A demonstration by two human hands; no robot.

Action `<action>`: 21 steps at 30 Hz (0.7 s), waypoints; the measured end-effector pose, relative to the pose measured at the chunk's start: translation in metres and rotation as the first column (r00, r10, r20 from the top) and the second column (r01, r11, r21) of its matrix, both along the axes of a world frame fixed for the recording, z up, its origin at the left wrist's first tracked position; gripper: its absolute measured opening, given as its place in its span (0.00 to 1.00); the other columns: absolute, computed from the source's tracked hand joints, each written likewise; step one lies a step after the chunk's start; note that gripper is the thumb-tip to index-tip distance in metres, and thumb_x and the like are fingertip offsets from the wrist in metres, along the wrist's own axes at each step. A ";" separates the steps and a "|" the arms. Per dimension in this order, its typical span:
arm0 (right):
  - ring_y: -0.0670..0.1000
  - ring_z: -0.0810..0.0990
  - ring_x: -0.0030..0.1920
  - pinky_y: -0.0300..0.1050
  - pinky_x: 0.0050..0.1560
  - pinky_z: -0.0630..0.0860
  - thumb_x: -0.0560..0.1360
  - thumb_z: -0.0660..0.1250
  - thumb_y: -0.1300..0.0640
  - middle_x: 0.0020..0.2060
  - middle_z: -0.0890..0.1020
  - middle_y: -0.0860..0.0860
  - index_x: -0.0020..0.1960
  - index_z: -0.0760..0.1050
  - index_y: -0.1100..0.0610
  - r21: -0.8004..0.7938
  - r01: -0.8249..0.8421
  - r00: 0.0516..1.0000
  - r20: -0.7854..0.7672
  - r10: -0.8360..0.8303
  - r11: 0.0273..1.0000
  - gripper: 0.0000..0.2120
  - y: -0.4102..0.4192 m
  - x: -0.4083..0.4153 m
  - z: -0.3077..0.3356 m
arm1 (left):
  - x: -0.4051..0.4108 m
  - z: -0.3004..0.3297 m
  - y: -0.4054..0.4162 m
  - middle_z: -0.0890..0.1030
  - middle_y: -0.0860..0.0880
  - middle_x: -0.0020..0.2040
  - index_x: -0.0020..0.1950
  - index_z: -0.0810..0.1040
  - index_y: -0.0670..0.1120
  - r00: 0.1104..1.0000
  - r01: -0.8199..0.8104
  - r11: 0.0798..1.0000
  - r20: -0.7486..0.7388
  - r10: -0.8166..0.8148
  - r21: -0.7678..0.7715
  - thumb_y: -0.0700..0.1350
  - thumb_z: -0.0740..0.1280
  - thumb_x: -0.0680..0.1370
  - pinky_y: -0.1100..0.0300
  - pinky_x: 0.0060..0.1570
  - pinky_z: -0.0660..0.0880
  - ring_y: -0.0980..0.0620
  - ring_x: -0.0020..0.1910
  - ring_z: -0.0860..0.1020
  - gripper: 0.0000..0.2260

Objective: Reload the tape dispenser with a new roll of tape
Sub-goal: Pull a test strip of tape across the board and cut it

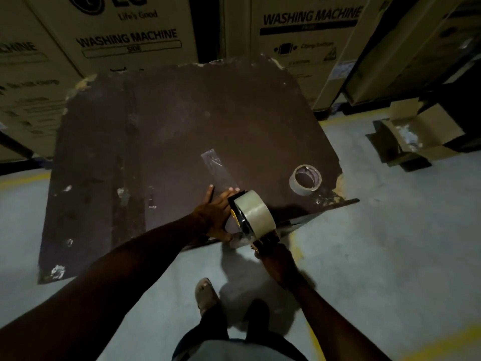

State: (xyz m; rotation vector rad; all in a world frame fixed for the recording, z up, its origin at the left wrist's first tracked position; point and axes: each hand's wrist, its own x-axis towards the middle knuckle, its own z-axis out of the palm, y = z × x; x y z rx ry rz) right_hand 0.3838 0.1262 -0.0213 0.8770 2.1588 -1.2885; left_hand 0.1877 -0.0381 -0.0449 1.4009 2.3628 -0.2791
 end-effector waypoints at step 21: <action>0.59 0.82 0.56 0.51 0.57 0.77 0.74 0.67 0.41 0.55 0.84 0.57 0.59 0.80 0.58 0.091 0.003 0.999 0.053 -0.008 0.996 0.23 0.012 0.095 -0.013 | 0.081 0.011 0.020 0.64 0.48 0.78 0.79 0.60 0.47 0.986 -0.030 0.997 -0.165 0.017 -0.078 0.48 0.58 0.76 0.28 0.64 0.64 0.45 0.75 0.67 0.30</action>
